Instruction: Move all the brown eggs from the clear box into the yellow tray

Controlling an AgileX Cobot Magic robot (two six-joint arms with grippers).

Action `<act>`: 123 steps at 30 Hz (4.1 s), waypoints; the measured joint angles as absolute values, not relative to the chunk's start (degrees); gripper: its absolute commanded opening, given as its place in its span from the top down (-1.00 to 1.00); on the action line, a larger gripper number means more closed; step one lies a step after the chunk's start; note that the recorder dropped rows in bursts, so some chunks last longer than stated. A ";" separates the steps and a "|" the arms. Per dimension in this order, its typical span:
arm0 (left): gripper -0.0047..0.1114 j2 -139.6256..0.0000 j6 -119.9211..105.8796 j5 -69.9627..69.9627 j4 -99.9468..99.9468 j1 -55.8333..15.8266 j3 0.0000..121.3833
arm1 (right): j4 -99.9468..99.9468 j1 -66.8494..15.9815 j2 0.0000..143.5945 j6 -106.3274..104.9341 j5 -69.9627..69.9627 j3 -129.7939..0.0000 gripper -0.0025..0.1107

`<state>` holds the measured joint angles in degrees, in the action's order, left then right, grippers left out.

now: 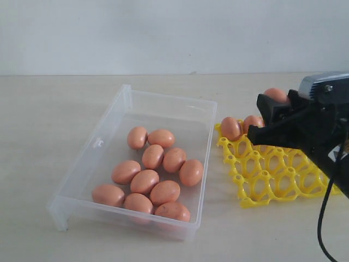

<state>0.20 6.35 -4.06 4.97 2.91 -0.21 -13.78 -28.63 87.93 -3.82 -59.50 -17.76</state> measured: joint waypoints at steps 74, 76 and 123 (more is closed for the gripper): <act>0.85 0.20 6.35 -4.06 4.97 2.91 -0.21 | 14.02 -16.67 114.57 14.16 -69.18 -26.92 0.96; 0.85 0.20 6.35 -4.06 4.97 2.91 -0.21 | 14.24 -16.67 114.57 14.19 -69.18 -26.92 0.96; 0.85 0.20 6.35 -4.06 4.97 2.91 -0.21 | 15.43 -16.67 114.57 12.56 -69.18 -27.97 0.96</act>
